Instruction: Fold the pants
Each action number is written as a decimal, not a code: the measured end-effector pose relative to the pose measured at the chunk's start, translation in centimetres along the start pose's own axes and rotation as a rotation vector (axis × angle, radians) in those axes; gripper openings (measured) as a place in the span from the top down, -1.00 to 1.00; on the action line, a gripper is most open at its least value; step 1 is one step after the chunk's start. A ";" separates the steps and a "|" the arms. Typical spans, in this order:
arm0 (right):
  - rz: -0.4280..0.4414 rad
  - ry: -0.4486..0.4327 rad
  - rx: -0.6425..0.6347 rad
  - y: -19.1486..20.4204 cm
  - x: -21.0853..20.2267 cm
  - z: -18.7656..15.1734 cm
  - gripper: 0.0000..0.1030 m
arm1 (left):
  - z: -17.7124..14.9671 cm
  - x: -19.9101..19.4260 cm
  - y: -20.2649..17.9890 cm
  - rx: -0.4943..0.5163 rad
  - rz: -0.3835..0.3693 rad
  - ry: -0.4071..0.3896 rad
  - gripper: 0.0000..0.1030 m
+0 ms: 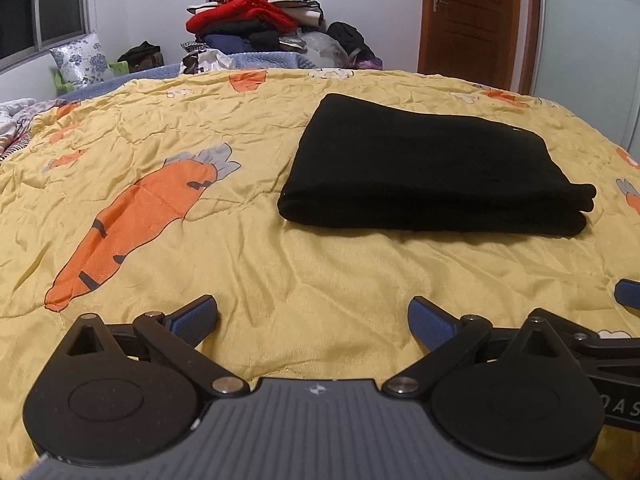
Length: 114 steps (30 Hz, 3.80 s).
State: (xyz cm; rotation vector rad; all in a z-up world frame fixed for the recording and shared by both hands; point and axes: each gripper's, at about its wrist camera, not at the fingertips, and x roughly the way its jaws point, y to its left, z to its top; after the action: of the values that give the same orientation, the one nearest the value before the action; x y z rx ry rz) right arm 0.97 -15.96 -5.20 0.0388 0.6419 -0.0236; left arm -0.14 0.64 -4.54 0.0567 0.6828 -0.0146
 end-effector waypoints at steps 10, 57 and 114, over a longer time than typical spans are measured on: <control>-0.048 0.012 0.006 0.5 0.3 -0.2 -1.00 | -0.2 0.1 0.2 -0.022 0.008 -0.003 -1.00; -0.028 0.020 0.048 0.0 0.3 -0.4 -1.00 | -0.7 0.0 1.3 -0.064 0.033 -0.021 -1.00; -0.028 0.021 0.048 0.1 0.3 -0.3 -1.00 | -0.8 -0.1 1.4 -0.068 0.032 -0.022 -1.00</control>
State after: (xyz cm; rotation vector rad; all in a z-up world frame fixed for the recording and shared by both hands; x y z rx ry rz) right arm 1.01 -15.88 -5.63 0.0767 0.6625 -0.0661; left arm -0.72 2.09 -5.02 0.0024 0.6594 0.0382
